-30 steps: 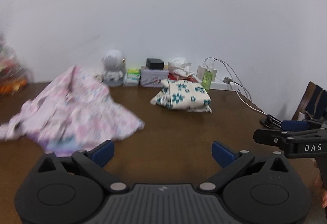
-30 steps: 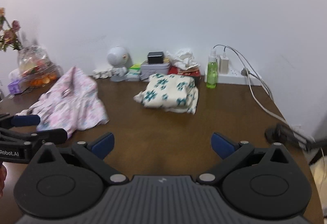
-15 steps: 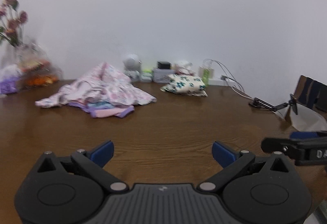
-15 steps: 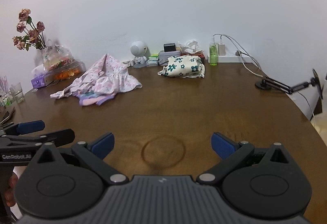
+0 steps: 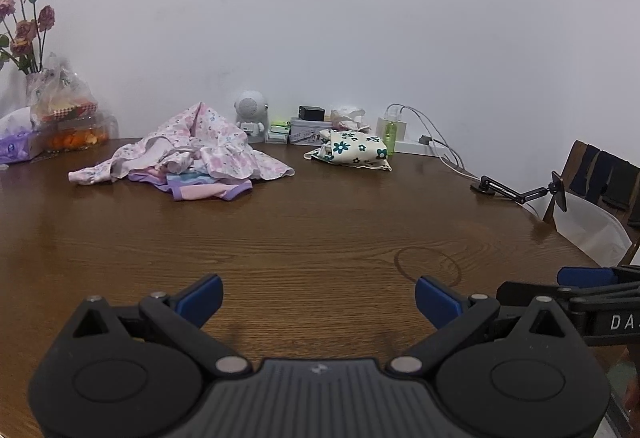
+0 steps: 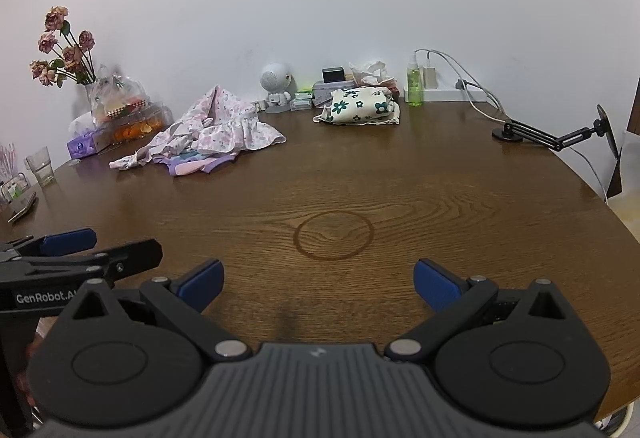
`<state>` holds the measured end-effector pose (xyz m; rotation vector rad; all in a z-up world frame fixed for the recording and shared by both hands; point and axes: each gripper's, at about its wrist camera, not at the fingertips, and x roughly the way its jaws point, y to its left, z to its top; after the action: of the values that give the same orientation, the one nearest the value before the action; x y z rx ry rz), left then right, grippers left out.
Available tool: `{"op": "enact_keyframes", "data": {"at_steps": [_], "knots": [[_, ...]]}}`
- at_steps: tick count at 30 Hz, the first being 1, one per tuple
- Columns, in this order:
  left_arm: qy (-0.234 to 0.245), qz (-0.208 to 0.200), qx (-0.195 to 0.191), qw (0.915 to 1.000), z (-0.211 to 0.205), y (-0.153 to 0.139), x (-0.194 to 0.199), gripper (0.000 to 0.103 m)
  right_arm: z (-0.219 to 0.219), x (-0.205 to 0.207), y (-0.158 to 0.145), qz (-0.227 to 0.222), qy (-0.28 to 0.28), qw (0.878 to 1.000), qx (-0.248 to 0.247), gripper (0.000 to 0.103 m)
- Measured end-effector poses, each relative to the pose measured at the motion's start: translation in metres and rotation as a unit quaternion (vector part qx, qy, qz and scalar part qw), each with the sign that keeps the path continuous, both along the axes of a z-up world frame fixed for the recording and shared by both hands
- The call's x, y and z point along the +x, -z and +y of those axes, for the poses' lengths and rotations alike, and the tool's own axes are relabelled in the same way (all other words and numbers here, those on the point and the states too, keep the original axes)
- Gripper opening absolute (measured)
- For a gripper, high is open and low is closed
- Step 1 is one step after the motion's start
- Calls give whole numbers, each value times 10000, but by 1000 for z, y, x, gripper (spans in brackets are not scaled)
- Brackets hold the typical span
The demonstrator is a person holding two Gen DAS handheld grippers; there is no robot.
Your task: Fold clothes
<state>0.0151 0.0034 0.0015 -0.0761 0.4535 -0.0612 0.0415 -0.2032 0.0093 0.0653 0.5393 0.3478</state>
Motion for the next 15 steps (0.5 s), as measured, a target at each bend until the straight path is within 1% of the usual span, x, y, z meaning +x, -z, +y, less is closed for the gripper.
{"op": "enact_keyframes", "data": {"at_steps": [15], "knots": [[46, -31, -77, 10000, -3, -1, -2, 103, 2, -2, -2, -18, -10, 10000, -3, 103]]}}
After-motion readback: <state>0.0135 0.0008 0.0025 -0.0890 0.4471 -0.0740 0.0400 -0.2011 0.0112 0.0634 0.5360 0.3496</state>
